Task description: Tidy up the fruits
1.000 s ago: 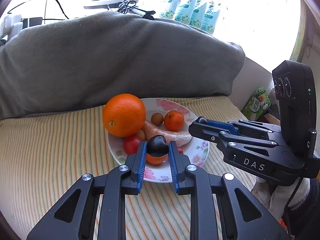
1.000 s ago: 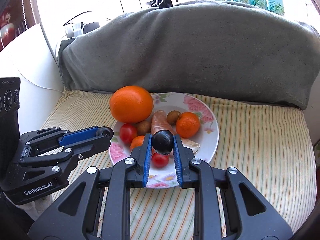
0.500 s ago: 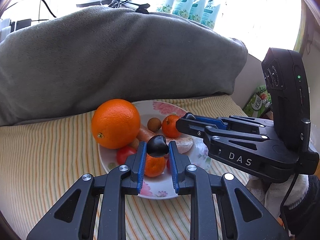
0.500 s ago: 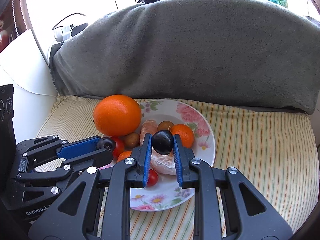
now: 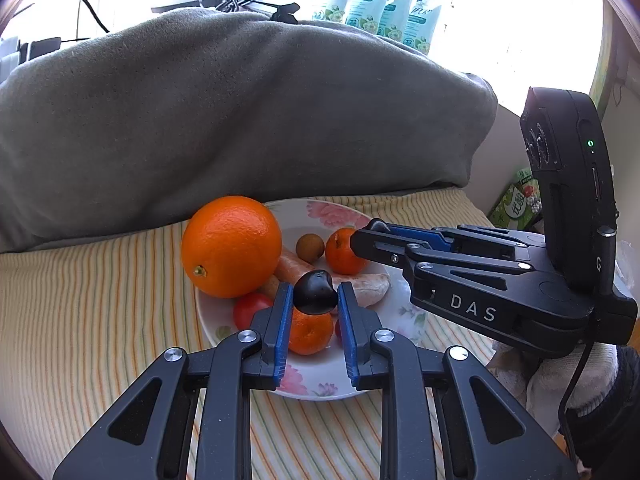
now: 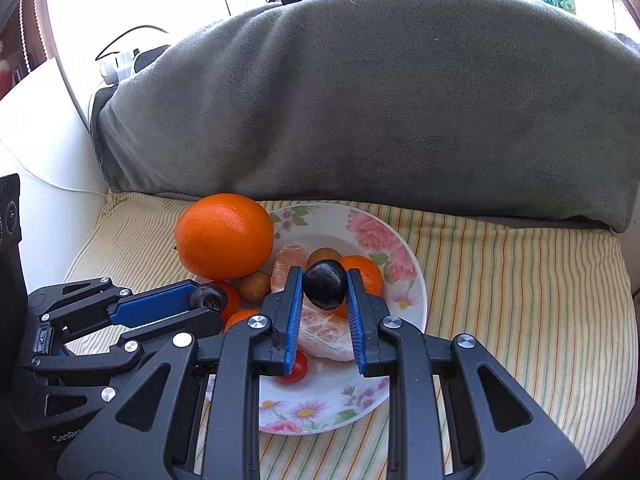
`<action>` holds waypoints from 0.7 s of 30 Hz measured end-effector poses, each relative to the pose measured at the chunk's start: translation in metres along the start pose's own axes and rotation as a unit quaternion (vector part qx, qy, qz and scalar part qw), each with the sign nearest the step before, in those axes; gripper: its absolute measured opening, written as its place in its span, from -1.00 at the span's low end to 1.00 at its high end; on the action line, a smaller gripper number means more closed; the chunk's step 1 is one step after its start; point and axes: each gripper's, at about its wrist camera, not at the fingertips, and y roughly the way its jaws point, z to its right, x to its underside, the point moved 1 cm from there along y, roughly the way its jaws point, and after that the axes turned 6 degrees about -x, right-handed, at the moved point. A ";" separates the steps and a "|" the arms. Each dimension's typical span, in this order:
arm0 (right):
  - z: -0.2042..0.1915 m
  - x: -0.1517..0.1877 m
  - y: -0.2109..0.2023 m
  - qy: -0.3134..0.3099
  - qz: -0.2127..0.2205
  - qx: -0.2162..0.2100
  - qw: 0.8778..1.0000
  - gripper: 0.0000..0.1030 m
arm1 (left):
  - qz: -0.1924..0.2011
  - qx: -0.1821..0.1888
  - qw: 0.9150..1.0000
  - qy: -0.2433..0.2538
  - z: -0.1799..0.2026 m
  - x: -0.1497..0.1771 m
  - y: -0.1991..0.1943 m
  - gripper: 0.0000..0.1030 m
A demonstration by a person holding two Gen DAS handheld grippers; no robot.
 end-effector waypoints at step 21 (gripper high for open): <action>-0.005 0.017 -0.042 0.006 0.035 0.011 0.999 0.21 | 0.025 -0.007 0.999 -0.019 -0.007 0.015 -0.038 -0.10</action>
